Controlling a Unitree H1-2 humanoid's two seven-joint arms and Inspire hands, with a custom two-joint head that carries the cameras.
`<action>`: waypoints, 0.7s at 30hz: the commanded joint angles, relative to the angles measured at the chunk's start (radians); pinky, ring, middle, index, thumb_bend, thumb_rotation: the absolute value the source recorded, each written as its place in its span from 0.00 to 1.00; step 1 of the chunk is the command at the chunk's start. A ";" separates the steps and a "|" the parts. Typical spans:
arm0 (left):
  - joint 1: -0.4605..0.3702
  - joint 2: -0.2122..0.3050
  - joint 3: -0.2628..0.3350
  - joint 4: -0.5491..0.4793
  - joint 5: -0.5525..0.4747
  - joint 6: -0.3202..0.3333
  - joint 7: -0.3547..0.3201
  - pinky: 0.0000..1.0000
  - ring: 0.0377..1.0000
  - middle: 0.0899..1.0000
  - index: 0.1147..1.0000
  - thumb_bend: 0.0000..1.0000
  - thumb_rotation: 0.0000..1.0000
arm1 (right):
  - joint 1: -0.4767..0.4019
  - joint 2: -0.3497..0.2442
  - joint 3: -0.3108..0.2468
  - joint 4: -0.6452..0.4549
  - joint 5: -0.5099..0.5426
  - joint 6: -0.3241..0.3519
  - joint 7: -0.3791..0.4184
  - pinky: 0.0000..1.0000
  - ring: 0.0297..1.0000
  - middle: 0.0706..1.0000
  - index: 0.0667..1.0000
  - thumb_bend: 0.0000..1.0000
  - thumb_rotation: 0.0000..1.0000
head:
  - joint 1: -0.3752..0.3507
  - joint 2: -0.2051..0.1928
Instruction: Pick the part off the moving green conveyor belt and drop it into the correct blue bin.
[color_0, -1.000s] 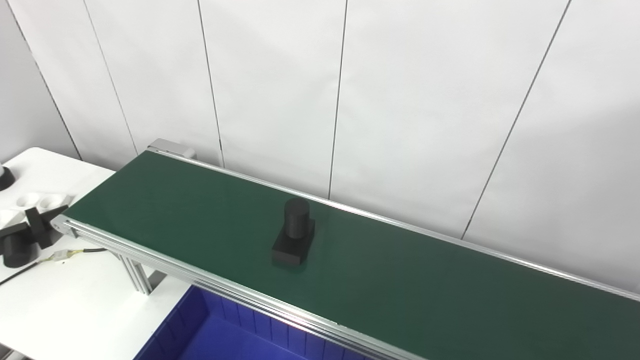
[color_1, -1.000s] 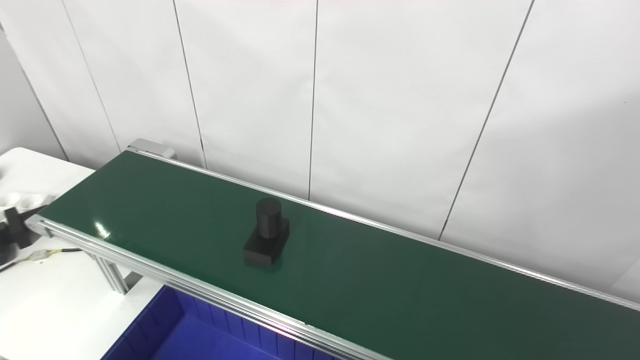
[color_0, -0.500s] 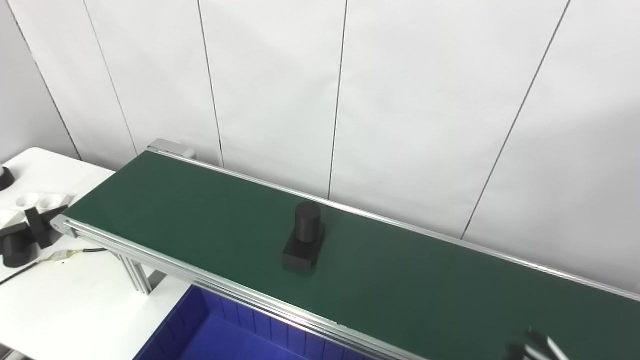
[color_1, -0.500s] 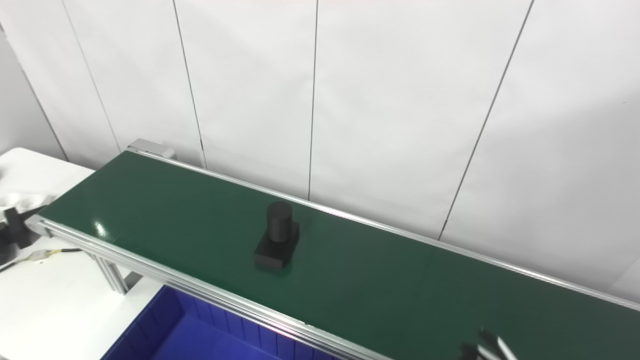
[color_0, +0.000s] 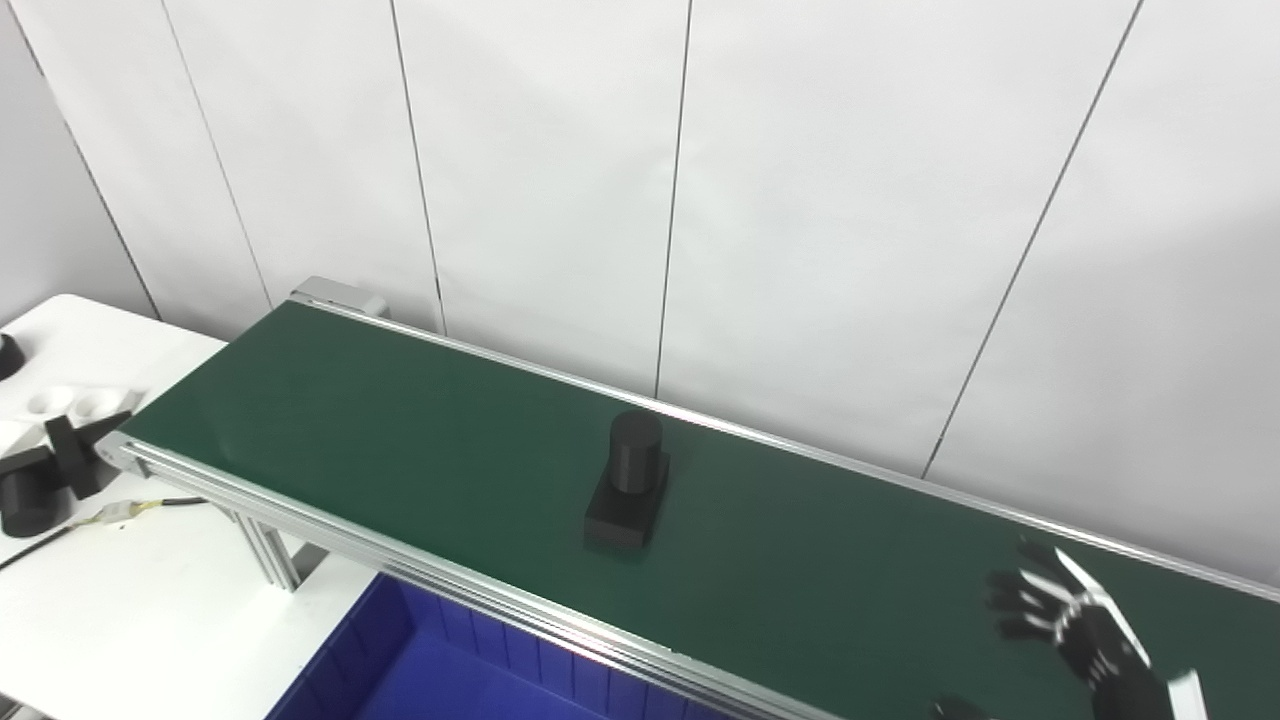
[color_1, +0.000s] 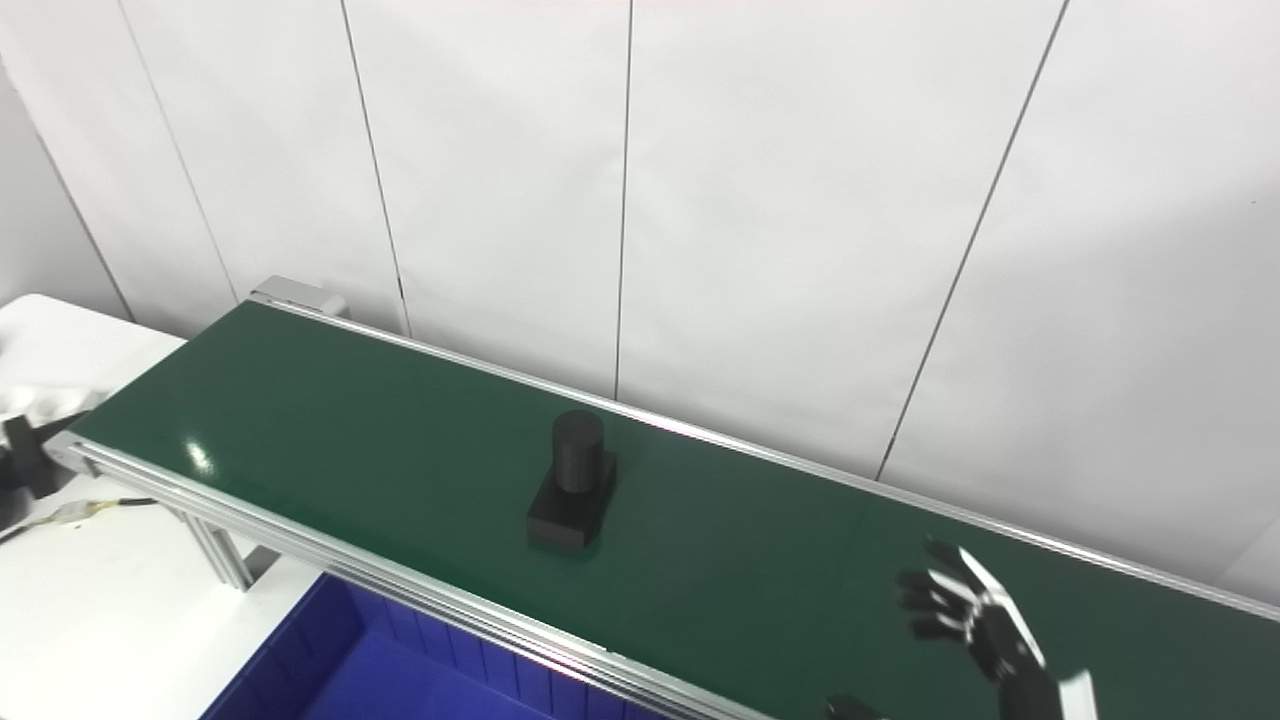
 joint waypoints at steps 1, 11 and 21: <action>-0.029 0.008 -0.014 -0.010 0.015 -0.036 0.050 0.45 0.55 0.63 0.65 0.89 0.28 | -0.044 0.012 0.002 -0.022 -0.011 0.032 0.001 0.58 0.65 0.70 0.81 0.82 0.33 | -0.009 0.004; -0.065 0.028 -0.080 0.008 0.026 -0.036 0.139 0.42 0.50 0.61 0.64 0.88 0.32 | -0.172 0.036 0.044 -0.038 -0.102 0.277 0.059 0.67 0.74 0.78 0.83 0.74 0.25 | -0.067 0.011; -0.063 0.042 -0.085 -0.007 0.015 -0.036 0.139 0.40 0.47 0.60 0.65 0.87 0.34 | -0.284 0.068 0.096 0.042 -0.181 0.398 0.063 0.66 0.75 0.82 0.86 0.76 0.32 | -0.164 0.040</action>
